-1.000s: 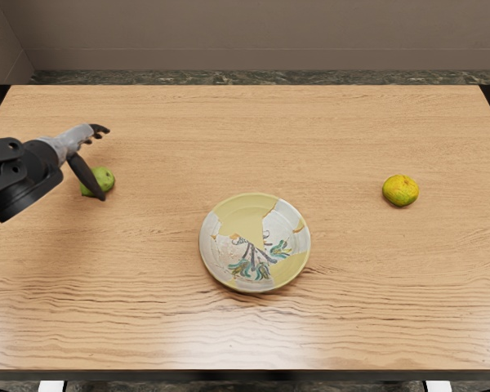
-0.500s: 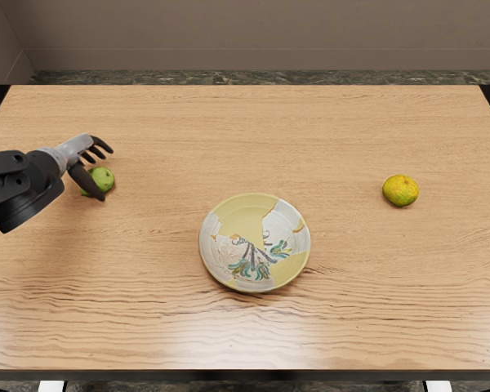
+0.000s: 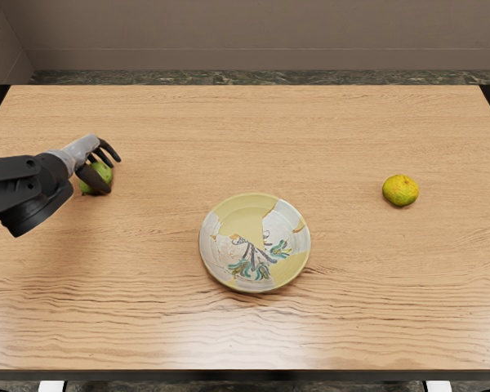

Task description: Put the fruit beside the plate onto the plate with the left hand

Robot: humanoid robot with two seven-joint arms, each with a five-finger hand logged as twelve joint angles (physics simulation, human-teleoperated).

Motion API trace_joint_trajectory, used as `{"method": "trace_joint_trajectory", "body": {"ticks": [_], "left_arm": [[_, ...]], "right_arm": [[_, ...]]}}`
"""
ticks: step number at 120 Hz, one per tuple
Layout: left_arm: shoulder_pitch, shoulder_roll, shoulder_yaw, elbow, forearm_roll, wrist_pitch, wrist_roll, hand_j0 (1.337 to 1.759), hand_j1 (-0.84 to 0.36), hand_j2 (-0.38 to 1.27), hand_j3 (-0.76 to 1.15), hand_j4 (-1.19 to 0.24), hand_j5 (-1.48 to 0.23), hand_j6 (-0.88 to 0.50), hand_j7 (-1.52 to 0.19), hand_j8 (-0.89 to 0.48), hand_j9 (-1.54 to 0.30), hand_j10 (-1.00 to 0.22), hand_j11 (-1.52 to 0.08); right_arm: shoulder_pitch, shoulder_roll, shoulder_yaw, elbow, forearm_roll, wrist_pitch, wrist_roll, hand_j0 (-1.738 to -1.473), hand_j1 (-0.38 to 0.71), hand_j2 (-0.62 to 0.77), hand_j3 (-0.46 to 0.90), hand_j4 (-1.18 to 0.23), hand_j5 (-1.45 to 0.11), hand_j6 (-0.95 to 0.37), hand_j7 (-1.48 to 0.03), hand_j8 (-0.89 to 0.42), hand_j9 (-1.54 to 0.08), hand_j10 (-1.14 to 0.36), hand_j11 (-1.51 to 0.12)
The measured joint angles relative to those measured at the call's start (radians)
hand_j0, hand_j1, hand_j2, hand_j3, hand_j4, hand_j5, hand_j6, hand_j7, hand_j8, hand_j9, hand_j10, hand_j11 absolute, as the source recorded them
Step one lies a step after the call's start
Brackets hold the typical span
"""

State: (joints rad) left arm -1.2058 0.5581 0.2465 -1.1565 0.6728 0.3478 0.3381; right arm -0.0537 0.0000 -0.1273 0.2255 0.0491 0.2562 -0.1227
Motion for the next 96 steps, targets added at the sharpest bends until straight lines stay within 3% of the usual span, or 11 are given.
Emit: {"method": "trace_joint_trajectory", "body": {"ticks": [27,65,96], "left_arm": [[0.0,0.0,0.0,-0.001,-0.005,-0.005,0.002,1.653,-0.26,0.14,0.0,-0.62,-0.79,-0.57,-0.79,-0.46,-0.81,-0.51,-0.82],[-0.021,-0.047,-0.032,-0.002,-0.019,-0.011,-0.001,1.655,-0.26,0.37,0.0,-0.68,-0.86,-0.63,-0.87,-0.52,-0.88,-0.58,-0.89],[-0.052,-0.108,-0.082,-0.002,-0.034,-0.033,0.0,1.655,-0.25,0.36,0.0,-0.68,-0.89,-0.63,-0.89,-0.52,-0.9,-0.59,-0.9]], "right_arm": [[0.0,0.0,0.0,0.0,0.0,0.0,0.0,-1.658,-0.33,0.0,0.0,-0.02,-0.02,-0.02,-0.02,-0.02,-0.02,-0.02,-0.02],[0.0,0.0,0.0,0.0,0.0,0.0,0.0,-1.658,-0.33,0.0,0.0,-0.02,-0.02,-0.02,-0.02,-0.02,-0.02,-0.02,-0.02],[0.0,0.0,0.0,0.0,0.0,0.0,0.0,-1.658,-0.33,0.0,0.0,-0.02,-0.02,-0.02,-0.02,-0.02,-0.02,-0.02,-0.02]]}}
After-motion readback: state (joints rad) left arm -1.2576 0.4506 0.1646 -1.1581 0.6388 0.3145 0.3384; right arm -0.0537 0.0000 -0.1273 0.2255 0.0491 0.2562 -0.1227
